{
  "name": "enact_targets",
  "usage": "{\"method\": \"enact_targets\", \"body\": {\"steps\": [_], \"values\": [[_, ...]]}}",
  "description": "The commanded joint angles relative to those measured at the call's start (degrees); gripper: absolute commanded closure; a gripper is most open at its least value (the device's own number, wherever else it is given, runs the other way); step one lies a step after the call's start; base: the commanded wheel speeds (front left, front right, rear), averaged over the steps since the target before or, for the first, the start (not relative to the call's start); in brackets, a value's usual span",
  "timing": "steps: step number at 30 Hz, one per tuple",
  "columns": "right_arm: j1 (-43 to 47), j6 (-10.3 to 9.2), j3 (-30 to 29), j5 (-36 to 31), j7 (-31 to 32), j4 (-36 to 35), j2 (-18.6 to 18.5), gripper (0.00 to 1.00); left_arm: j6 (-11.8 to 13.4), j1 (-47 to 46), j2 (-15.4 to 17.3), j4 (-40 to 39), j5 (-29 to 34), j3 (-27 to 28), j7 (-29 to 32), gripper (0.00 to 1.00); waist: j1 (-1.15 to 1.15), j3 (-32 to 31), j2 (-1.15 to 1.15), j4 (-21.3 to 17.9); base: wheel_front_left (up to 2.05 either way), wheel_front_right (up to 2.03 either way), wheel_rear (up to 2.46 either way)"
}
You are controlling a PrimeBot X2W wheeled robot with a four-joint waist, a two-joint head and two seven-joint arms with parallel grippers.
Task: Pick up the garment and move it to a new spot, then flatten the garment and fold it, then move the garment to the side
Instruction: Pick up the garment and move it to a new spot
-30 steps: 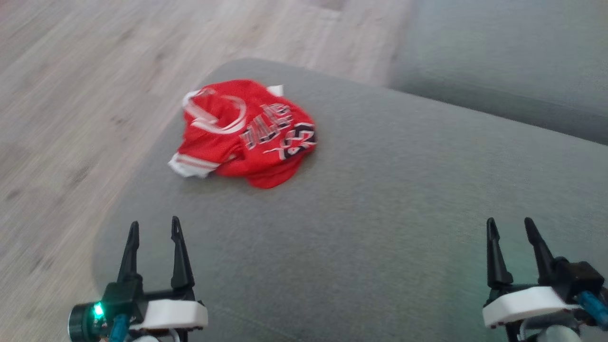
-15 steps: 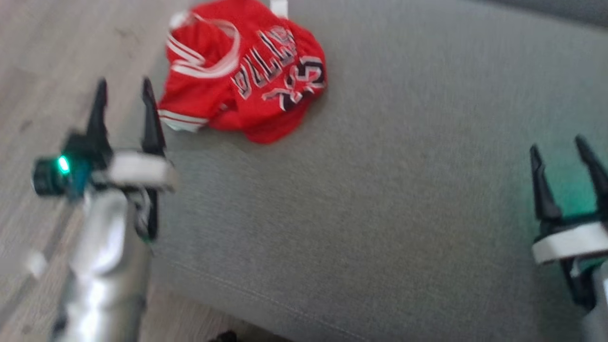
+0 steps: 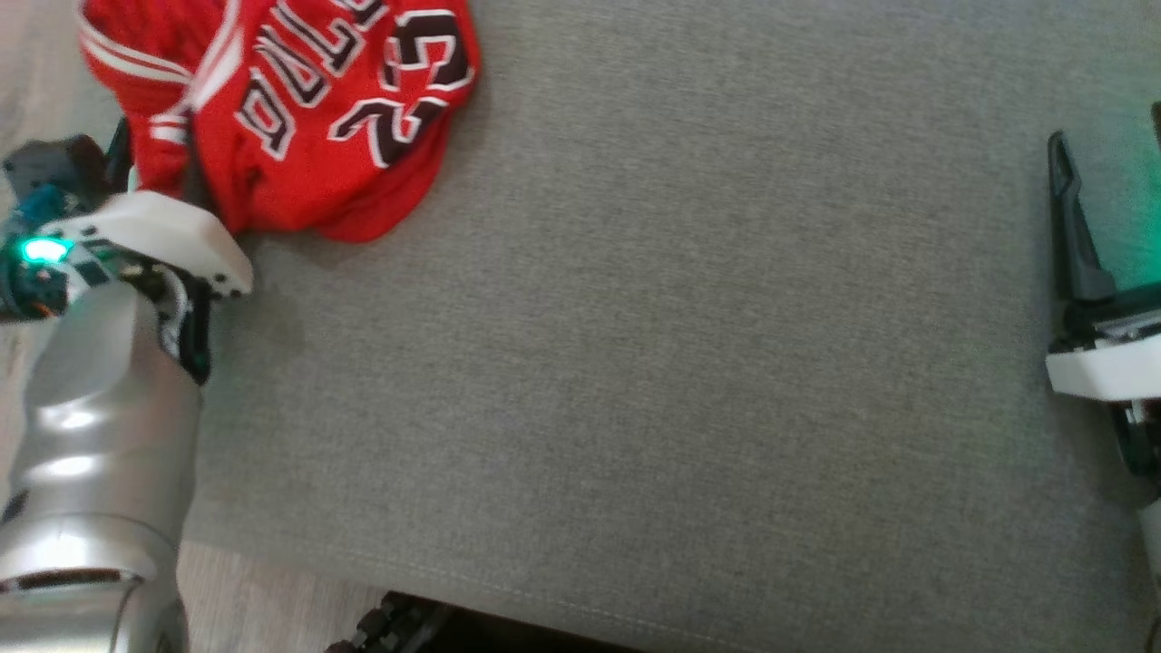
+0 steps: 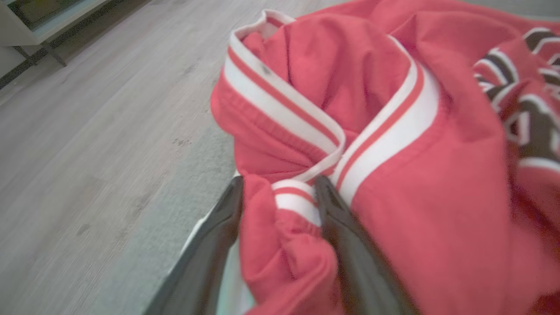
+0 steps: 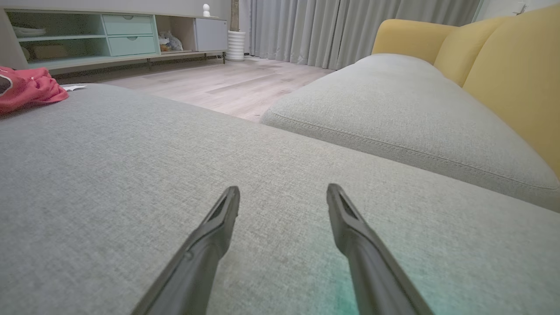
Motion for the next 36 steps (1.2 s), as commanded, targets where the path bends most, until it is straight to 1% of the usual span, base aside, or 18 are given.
{"method": "enact_targets", "body": {"steps": [1,4,6,8,11,14,17,18,19,22,26,30,33,36], "values": [[1.57,0.37,0.68,-0.78,0.30,2.12,-0.81,0.00,-0.44,-1.56,3.87,-0.03,-0.33,-0.07,-1.73,1.00,0.00,0.53,0.00,-0.98,0.00,0.00,0.00],[1.47,0.37,0.66,-0.88,0.30,3.06,0.49,0.00,-0.79,-2.64,4.49,-0.63,0.16,-1.97,-4.65,1.00,0.00,-1.73,0.00,-1.11,0.00,0.00,0.00],[1.54,0.37,1.03,-0.85,0.30,3.81,1.87,0.00,-0.88,-3.22,5.06,-2.15,0.76,-3.35,-5.82,1.00,0.00,-4.42,0.00,-1.54,0.00,0.00,0.00],[1.78,0.37,1.33,-0.69,0.30,4.50,3.51,0.00,-0.93,-3.97,5.49,-4.71,1.35,-4.75,-6.36,1.00,0.00,-7.56,0.00,-2.23,0.00,0.00,0.00],[2.62,0.37,1.49,-0.51,0.30,5.38,6.26,0.00,-0.95,-5.31,5.93,-10.60,2.50,-8.37,-6.57,1.00,0.00,-13.07,0.00,-4.06,0.00,0.00,0.00],[4.36,0.37,1.17,-0.43,0.30,5.85,9.11,0.00,-0.96,-6.68,6.82,-17.82,4.14,-11.67,-6.60,1.00,0.00,-18.80,0.00,-6.81,0.00,0.00,0.00],[6.81,0.37,1.06,-0.36,0.30,5.78,11.53,0.00,-0.96,-8.55,7.01,-23.56,4.55,-14.41,-6.61,1.00,0.00,-24.24,0.00,-10.55,0.00,0.00,0.00],[7.68,0.37,1.05,-0.39,0.30,5.65,12.22,0.00,-0.97,-9.30,6.89,-24.95,4.51,-15.32,-6.62,1.00,0.00,-25.79,0.00,-11.98,0.00,0.00,0.00],[7.68,0.37,1.05,-0.39,0.30,5.65,12.22,0.00,-0.97,-9.30,6.89,-24.95,4.51,-15.32,-6.62,1.00,0.00,-25.79,0.00,-11.98,0.00,0.00,0.00],[10.11,0.37,0.84,-0.50,0.30,5.23,13.95,0.00,-0.97,-11.69,5.90,-27.63,3.97,-18.61,-5.39,1.00,0.00,-29.54,0.00,-16.59,0.00,0.00,0.00],[12.57,0.37,0.93,-0.52,0.30,4.53,15.54,0.00,-0.97,-15.22,4.15,-28.81,2.48,-23.03,-3.04,1.00,0.00,-32.28,0.00,-22.32,0.00,0.00,0.00],[13.62,0.37,1.69,-0.09,0.30,4.13,16.49,0.00,-0.97,-16.97,2.65,-26.73,2.39,-28.12,-1.93,1.00,0.00,-33.32,0.00,-27.18,0.00,0.00,0.00],[13.83,0.37,2.11,0.27,0.30,4.06,16.98,0.00,-0.97,-15.29,0.92,-24.13,2.47,-32.70,-2.38,1.00,0.00,-33.18,0.00,-30.14,0.00,0.00,0.00],[14.14,0.37,2.87,0.63,0.30,4.01,17.29,0.00,-0.97,-10.83,-1.49,-20.90,3.46,-37.99,-3.73,1.00,0.00,-32.39,0.00,-32.00,0.00,0.00,0.00]]}}
